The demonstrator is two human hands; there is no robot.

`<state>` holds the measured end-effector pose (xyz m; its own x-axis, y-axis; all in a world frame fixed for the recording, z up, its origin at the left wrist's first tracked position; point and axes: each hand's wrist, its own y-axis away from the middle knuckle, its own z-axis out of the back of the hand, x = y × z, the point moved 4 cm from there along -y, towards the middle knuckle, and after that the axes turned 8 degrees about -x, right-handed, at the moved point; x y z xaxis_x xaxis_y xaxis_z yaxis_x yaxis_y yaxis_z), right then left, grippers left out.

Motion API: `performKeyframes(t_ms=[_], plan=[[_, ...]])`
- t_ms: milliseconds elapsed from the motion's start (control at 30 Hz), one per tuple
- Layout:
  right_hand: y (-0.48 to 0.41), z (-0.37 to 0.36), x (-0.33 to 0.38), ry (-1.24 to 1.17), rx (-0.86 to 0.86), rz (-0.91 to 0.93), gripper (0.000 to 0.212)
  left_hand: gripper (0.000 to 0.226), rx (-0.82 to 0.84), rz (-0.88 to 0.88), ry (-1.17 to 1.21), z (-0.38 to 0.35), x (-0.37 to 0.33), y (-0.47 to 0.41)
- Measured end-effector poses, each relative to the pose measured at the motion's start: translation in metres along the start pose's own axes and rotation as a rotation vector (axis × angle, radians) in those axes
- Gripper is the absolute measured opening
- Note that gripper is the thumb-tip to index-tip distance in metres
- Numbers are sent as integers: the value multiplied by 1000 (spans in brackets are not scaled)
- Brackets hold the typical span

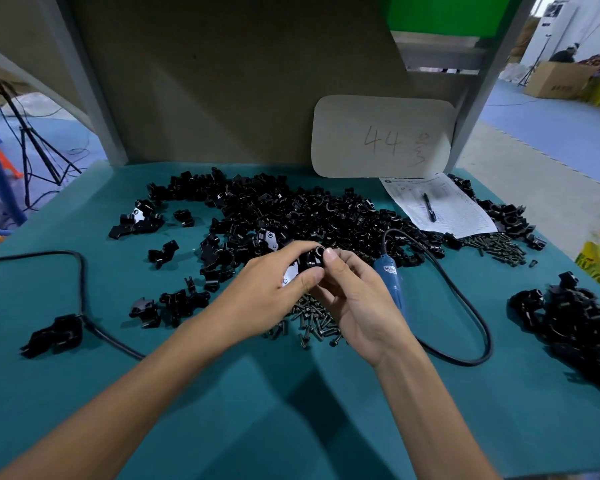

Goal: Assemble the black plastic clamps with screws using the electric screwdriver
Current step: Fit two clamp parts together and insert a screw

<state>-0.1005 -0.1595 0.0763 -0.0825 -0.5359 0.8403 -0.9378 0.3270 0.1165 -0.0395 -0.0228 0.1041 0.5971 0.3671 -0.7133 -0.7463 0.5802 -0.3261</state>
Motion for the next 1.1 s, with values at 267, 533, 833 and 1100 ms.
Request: performKeyframes(t_ms=[267,533,833,1100], plan=[[10,29,-30,1105,-147,419,11,41,-89,80,-4,-18,42,14],[23,37,-69,1639,-67,455,20,41,-136,115,-11,-58,76,43],[21,50,-61,1602,-117,413,24,40,-176,118,26,-62,79,51],[33,51,-67,1596,-98,538,18,42,-194,145,74,-61,83,53]])
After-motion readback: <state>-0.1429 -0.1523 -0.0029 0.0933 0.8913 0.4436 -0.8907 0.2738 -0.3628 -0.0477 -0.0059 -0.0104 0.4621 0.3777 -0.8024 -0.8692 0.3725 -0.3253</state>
